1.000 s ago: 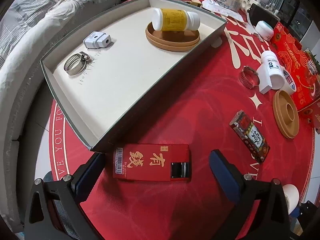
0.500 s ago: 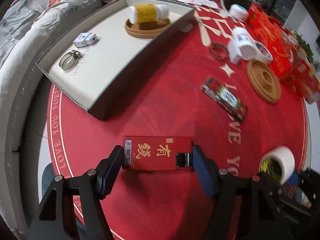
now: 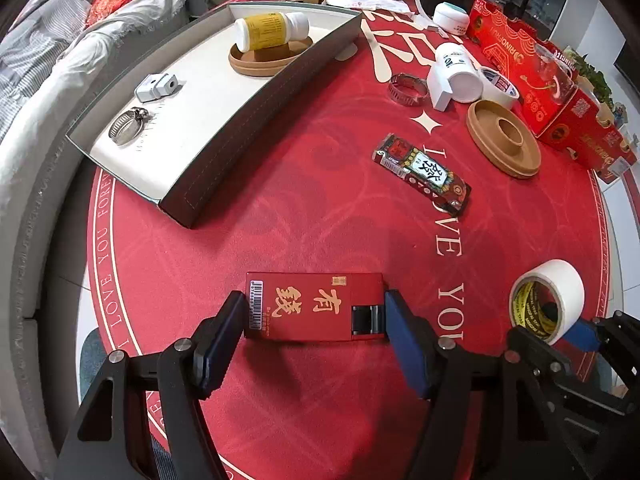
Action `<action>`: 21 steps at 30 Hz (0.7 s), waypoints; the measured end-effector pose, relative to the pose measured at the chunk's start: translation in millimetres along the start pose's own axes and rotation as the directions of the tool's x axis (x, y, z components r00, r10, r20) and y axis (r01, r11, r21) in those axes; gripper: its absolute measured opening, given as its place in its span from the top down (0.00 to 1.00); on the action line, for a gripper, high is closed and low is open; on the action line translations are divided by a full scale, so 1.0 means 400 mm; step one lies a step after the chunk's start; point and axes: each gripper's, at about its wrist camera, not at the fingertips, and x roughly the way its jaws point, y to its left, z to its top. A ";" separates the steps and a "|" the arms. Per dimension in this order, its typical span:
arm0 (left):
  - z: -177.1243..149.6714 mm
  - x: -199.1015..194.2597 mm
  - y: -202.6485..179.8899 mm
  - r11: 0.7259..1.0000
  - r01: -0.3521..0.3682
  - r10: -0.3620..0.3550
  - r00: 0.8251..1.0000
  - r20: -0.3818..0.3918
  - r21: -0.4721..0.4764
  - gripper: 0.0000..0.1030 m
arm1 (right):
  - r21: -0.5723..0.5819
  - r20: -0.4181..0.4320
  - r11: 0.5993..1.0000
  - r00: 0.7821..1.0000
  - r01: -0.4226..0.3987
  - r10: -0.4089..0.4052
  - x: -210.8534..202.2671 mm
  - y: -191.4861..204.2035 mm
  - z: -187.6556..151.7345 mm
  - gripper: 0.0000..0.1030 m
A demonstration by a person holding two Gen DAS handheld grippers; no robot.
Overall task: Organize rigid objects
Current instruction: 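Carry the red packet and the tape roll over the tray with both tools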
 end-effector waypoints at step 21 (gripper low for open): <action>0.002 0.003 -0.002 1.000 0.003 -0.003 1.000 0.006 -0.002 0.30 | -0.003 0.008 1.000 1.000 0.007 -0.007 0.001 0.000 -0.001 0.65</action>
